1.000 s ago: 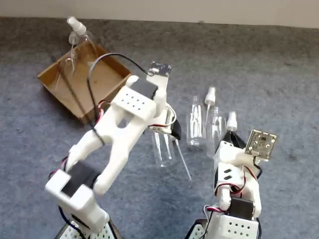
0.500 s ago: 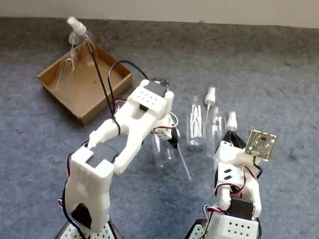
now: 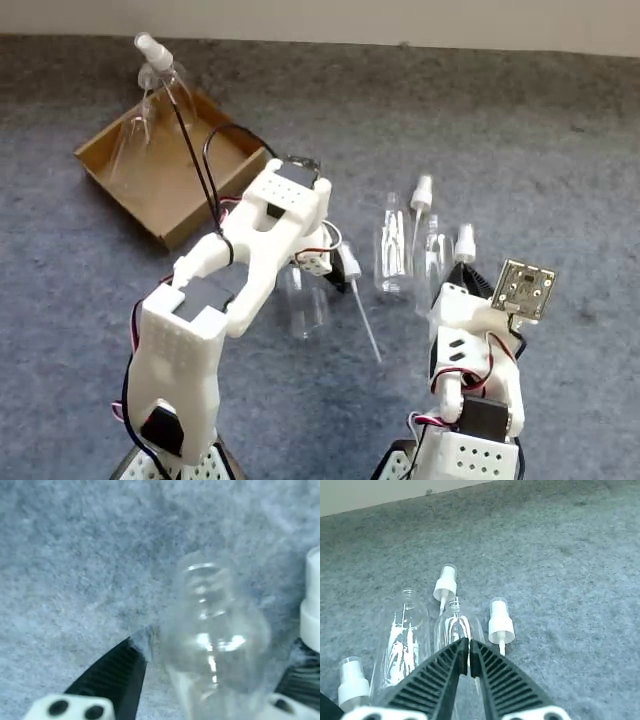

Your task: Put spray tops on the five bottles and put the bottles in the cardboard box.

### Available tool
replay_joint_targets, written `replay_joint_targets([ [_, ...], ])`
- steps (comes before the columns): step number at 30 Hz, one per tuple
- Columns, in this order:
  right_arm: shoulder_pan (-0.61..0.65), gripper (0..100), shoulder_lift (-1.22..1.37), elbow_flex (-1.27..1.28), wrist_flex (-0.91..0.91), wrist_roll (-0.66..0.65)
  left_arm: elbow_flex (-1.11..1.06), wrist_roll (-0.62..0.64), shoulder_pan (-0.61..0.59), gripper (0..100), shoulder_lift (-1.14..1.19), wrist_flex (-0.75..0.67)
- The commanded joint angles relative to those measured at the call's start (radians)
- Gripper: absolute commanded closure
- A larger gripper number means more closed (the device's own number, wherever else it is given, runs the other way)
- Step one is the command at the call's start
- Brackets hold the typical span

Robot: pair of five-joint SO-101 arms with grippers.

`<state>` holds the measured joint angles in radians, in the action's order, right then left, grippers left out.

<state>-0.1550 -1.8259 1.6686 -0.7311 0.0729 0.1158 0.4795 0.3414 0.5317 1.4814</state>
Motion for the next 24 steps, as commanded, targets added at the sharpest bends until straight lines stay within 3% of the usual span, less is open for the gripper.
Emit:
replay_joint_targets([
  [1,-0.005,98.8,-0.012,0.025,0.031,-0.011,0.054,0.003,-0.008,75,0.001,-0.012],
  [5,-0.005,98.8,-0.012,0.025,0.031,-0.011,0.054,0.002,-0.007,81,0.008,-0.011],
  [24,-0.005,98.8,-0.012,0.025,0.031,-0.011,0.054,0.002,-0.013,82,-0.054,-0.003],
])
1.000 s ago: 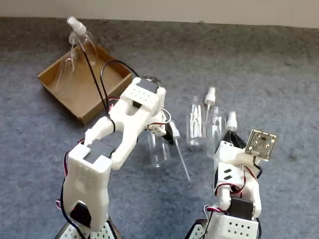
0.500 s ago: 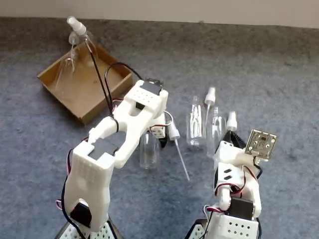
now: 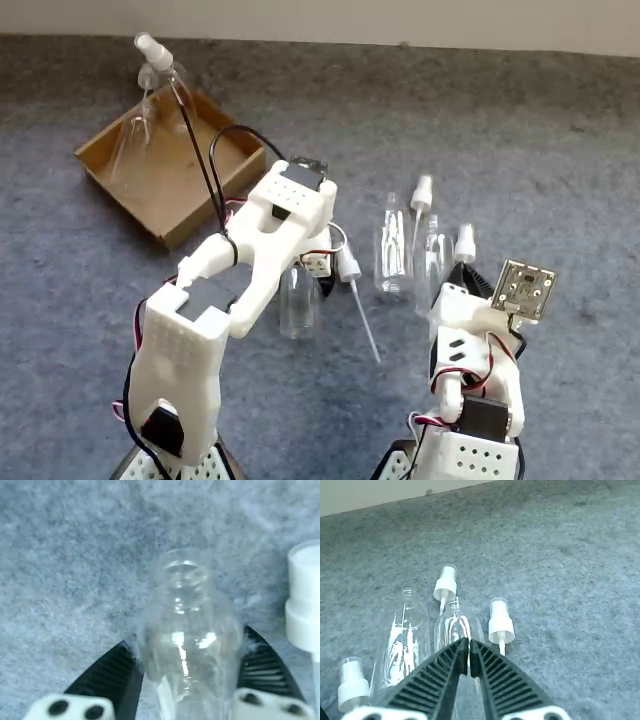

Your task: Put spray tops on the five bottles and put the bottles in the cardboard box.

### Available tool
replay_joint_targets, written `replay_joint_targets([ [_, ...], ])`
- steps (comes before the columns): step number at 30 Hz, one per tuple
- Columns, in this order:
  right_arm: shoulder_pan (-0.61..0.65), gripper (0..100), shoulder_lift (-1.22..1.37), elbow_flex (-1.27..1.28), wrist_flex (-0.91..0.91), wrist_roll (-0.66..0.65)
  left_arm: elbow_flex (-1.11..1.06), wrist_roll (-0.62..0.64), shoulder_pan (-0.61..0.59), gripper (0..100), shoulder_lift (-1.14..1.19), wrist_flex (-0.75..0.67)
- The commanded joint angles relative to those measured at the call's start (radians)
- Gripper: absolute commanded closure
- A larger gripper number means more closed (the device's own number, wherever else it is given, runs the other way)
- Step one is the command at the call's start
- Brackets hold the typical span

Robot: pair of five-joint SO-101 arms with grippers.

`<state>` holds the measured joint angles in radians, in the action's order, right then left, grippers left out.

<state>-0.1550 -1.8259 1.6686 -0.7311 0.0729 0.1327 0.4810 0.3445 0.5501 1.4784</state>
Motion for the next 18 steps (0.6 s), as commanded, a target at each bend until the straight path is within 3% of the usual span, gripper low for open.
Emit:
replay_joint_targets([
  [1,-0.005,98.8,-0.012,0.025,0.031,-0.011,0.036,0.000,-0.016,82,-0.094,0.005],
  [7,-0.005,98.8,-0.012,0.025,0.031,-0.011,0.031,-0.012,-0.013,82,-0.179,0.040],
  [10,-0.005,98.8,-0.012,0.025,0.031,-0.011,0.038,-0.117,-0.018,83,-0.189,0.064],
  [15,-0.004,98.8,-0.012,0.025,0.031,-0.011,0.067,-0.308,-0.018,98,-0.191,0.117],
  [18,-0.004,98.8,-0.012,0.025,0.031,-0.011,0.140,-0.405,-0.016,99,-0.191,0.196],
])
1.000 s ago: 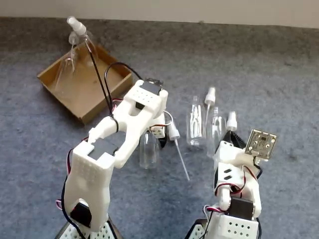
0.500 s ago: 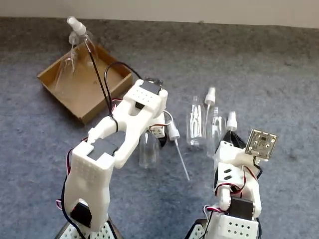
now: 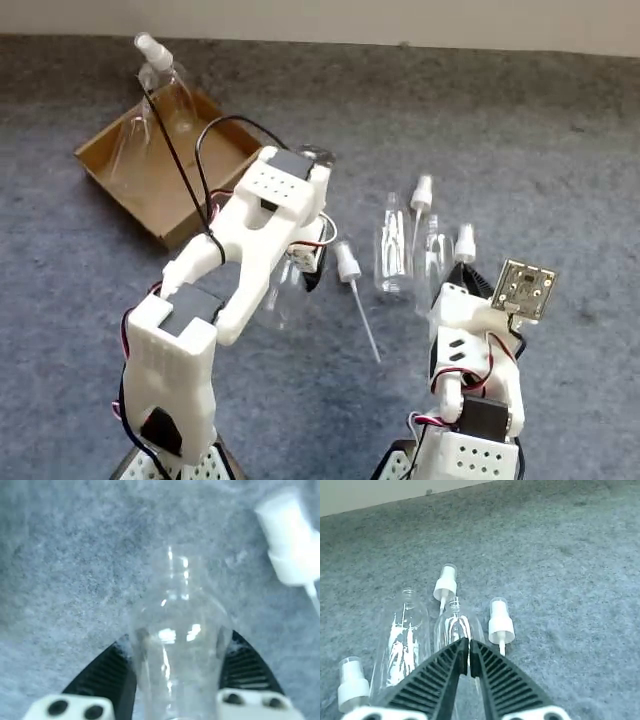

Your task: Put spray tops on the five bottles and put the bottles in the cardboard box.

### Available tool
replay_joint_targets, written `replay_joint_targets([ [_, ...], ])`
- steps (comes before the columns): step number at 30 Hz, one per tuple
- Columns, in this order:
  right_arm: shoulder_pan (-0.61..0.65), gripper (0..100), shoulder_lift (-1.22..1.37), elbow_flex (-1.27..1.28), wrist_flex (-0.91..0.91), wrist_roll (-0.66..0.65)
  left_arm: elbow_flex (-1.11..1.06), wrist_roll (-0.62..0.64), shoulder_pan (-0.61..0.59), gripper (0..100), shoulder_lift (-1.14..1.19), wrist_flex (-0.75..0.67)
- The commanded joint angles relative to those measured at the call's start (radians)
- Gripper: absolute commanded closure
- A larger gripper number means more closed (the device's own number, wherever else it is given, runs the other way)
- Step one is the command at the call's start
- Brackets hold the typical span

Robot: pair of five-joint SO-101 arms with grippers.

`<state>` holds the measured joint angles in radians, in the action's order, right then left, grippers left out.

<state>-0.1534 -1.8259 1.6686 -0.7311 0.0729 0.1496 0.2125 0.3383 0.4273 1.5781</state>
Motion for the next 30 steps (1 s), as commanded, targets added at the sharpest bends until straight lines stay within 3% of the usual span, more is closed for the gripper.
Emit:
replay_joint_targets([
  [1,-0.005,98.8,-0.012,0.025,0.031,-0.011,0.147,-0.143,-0.007,99,-0.068,0.129],
  [9,-0.005,98.8,-0.012,0.027,0.033,-0.011,0.298,-0.146,-0.004,99,-0.074,0.178],
  [14,-0.005,98.8,-0.012,0.027,0.033,-0.011,0.357,-0.147,-0.002,99,-0.225,0.180],
  [20,-0.005,98.8,-0.012,0.027,0.033,-0.011,0.326,-0.149,-0.012,99,-0.449,0.176],
  [30,0.030,98.8,-0.012,0.077,0.033,-0.011,0.099,-0.150,-0.012,99,-0.776,0.175],
])
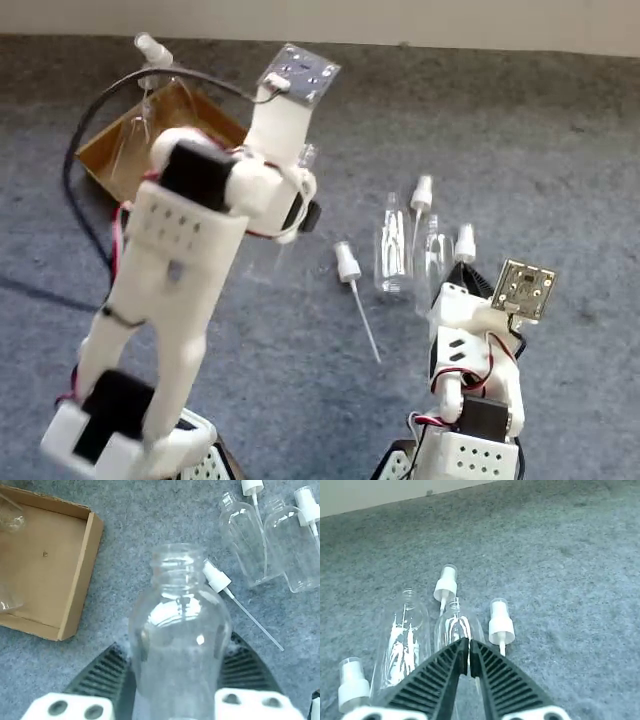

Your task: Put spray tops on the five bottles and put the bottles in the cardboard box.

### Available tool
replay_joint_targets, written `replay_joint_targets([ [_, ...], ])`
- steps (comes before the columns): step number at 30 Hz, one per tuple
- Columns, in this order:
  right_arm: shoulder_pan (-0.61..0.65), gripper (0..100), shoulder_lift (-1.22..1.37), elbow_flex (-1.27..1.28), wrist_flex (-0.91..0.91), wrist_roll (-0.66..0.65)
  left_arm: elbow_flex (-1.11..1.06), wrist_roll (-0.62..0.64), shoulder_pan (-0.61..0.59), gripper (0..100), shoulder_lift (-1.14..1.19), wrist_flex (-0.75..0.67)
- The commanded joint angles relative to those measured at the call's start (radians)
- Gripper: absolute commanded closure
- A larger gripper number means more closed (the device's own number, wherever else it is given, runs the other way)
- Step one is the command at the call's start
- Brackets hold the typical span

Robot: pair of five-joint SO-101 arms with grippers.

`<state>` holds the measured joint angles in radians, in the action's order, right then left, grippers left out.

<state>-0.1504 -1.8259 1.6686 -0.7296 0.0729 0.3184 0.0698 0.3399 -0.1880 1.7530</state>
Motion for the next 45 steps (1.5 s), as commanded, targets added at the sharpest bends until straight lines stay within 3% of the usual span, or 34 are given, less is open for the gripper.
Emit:
replay_joint_targets([
  [1,0.028,98.8,-0.012,0.077,0.031,-0.011,-0.104,-0.008,-0.013,99,-0.194,0.000],
  [10,0.025,98.8,-0.010,0.068,0.025,-0.017,-0.384,-0.130,-0.025,99,-0.536,-0.054],
  [18,0.030,98.8,-0.002,0.019,-0.044,-0.216,-0.743,-0.129,-0.242,99,-0.759,-0.229],
  [23,0.077,98.8,-0.002,-0.111,-0.186,-0.302,-0.946,-0.129,-0.348,99,-0.862,-0.399],
  [29,0.186,98.8,0.024,-0.309,-0.369,-0.348,-1.101,-0.124,-0.357,99,-0.947,-0.479],
  [36,0.189,98.8,0.406,-0.492,-0.386,-0.348,-1.182,0.025,-0.357,99,-0.963,-0.582],
  [41,0.193,98.8,0.714,-0.684,-0.389,-0.344,-1.291,0.089,-0.355,99,-0.963,-0.763],
  [45,0.265,98.8,0.885,-0.799,-0.397,-0.344,-1.419,0.115,-0.351,99,-0.964,-0.928],
])
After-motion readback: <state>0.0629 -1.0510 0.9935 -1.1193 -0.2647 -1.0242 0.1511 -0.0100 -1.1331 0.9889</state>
